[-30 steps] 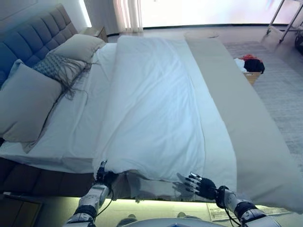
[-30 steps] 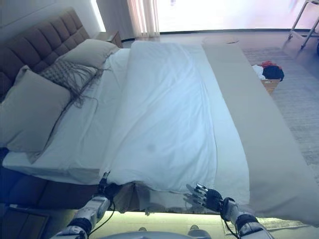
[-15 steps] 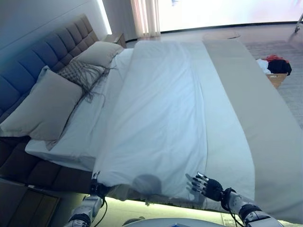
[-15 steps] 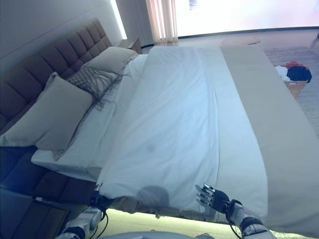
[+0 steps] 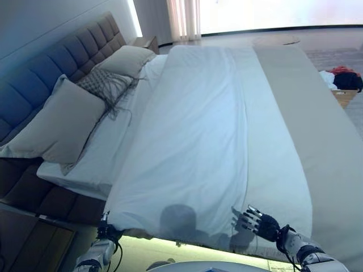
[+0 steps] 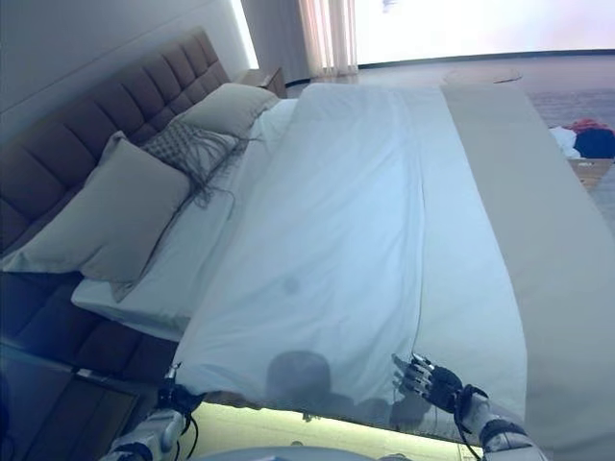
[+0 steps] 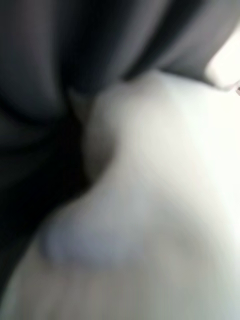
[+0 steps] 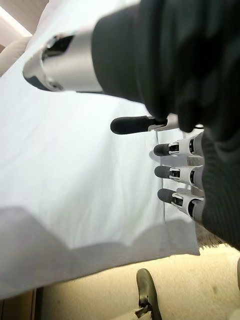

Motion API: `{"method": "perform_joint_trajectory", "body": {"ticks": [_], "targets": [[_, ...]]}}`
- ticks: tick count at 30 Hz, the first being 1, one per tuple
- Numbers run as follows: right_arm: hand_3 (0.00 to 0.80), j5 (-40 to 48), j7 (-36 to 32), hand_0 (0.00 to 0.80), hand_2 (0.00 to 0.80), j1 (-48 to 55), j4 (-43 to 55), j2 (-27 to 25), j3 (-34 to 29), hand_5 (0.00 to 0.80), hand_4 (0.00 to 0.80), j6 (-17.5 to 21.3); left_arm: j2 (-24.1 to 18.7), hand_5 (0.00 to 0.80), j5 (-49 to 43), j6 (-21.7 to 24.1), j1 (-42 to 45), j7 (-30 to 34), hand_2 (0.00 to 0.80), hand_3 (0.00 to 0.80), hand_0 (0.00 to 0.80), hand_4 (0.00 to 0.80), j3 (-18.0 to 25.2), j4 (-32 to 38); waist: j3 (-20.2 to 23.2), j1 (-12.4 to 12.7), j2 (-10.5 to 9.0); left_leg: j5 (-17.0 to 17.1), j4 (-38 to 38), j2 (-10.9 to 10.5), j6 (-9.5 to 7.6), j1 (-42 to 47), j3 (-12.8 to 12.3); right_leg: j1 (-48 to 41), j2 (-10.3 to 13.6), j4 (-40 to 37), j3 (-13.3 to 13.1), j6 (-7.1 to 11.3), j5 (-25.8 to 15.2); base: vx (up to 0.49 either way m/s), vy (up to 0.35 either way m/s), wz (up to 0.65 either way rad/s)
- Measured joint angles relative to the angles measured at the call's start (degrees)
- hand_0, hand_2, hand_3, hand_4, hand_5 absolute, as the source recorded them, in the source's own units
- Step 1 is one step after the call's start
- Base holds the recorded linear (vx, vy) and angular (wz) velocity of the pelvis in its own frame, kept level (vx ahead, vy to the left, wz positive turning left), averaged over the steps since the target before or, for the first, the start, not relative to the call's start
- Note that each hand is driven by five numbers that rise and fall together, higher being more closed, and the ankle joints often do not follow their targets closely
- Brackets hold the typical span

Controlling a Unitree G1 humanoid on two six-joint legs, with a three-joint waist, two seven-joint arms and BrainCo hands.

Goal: Make the bed neatly

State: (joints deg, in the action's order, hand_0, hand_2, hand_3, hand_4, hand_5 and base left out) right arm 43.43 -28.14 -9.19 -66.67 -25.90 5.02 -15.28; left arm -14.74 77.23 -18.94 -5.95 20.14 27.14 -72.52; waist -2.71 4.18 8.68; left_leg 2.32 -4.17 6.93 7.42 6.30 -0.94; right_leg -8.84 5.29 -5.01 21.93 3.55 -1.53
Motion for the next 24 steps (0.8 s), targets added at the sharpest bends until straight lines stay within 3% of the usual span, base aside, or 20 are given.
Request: {"method": "perform_joint_trajectory", "body": {"ticks": [6,15,24], "targets": [[0.0,0.0,-0.5,0.0,0.0,0.0,-1.3,-0.1,0.0,0.0,0.0,0.0,-0.8,0.8,0.0,-0.5,-0.6,0.3,0.8,0.8,0.8,0.8,0.0,-0.5,0.1,0.1,-0.95,0.0,-0.4,-0.2,0.0,-0.1,1.1,-0.1,0.2,0.0,0.8,0.22,0.1,0.016,0.076,0.06],[0.0,-0.3,-2.4,0.0,0.0,-0.3,-2.4,-0.1,0.1,0.0,0.0,0.0,-8.5,0.8,-0.4,-0.7,-1.7,-0.4,0.8,0.8,0.8,0.8,0.9,-1.1,0.0,0.1,-2.56,0.0,-0.7,-0.1,0.0,0.0,1.2,-0.1,0.1,-0.1,0.8,0.27,0.2,0.006,0.047,0.0],[0.0,-0.8,-2.6,0.0,0.0,-0.5,-2.4,-0.1,0.1,0.0,0.0,0.0,-9.0,0.8,0.1,-0.7,-1.7,-0.2,0.8,0.8,0.8,0.8,3.5,-4.3,-0.2,0.2,-3.4,-0.2,-0.7,-0.3,0.22,-0.2,1.2,0.0,0.3,0.0,0.9,0.46,0.4,-0.029,0.086,0.0]]}}
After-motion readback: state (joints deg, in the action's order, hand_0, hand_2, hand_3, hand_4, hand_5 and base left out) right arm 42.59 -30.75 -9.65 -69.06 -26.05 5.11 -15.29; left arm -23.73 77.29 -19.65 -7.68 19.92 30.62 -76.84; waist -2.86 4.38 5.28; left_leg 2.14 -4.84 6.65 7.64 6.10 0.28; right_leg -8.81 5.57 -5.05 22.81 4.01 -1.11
